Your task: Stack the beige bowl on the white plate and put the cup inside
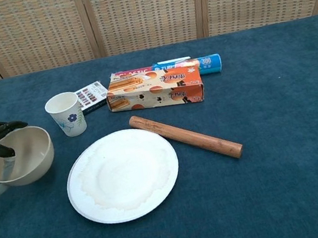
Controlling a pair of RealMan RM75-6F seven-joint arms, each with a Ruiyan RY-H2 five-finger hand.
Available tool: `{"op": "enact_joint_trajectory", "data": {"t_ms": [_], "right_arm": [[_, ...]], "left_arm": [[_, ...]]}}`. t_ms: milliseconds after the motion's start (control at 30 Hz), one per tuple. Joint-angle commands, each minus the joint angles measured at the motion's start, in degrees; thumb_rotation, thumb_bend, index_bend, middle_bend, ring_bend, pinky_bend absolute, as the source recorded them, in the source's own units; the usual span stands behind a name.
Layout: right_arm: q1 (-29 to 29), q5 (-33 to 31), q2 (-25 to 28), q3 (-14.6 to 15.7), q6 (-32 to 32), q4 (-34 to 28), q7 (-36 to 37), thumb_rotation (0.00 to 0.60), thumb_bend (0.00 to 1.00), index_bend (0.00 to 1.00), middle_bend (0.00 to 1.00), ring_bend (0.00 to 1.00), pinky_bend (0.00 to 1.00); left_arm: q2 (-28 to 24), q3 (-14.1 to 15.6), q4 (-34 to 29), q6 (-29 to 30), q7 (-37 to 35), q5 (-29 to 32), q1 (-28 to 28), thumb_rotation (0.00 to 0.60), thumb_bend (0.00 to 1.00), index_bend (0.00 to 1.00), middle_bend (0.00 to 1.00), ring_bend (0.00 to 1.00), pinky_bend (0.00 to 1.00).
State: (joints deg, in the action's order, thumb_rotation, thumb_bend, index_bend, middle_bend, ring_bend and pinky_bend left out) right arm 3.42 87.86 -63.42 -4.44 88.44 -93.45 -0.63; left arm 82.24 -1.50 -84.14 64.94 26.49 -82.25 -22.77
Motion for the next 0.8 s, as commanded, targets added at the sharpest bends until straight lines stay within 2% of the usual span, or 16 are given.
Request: {"op": "enact_joint_trajectory", "data": {"t_ms": [33, 500, 800], "right_arm": [[0.0, 0.0, 0.0, 0.0, 0.0, 0.0, 0.1, 0.6, 0.2, 0.03, 0.0, 0.0, 0.0], [0.1, -0.5, 0.2, -0.1, -0.6, 0.0, 0.7, 0.6, 0.2, 0.03, 0.0, 0.0, 0.0], [-0.1, -0.5, 0.3, -0.2, -0.1, 0.2, 1.5, 0.6, 0.2, 0.03, 0.0, 0.0, 0.0]], "left_arm": [[-0.6, 0.0, -1.3, 1.2, 0.2, -1.1, -0.1, 0.6, 0.37, 0.63, 0.04, 0.0, 0.0], [-0.7, -0.8, -6.5, 0.9, 3.4, -1.1, -2.0, 0.6, 0.37, 0.65, 0.04, 0.0, 0.0], [2.8, -1.9, -7.3, -2.1, 7.4, 1.1, -4.6, 0.6, 0.37, 0.65, 0.04, 0.0, 0.01]]}}
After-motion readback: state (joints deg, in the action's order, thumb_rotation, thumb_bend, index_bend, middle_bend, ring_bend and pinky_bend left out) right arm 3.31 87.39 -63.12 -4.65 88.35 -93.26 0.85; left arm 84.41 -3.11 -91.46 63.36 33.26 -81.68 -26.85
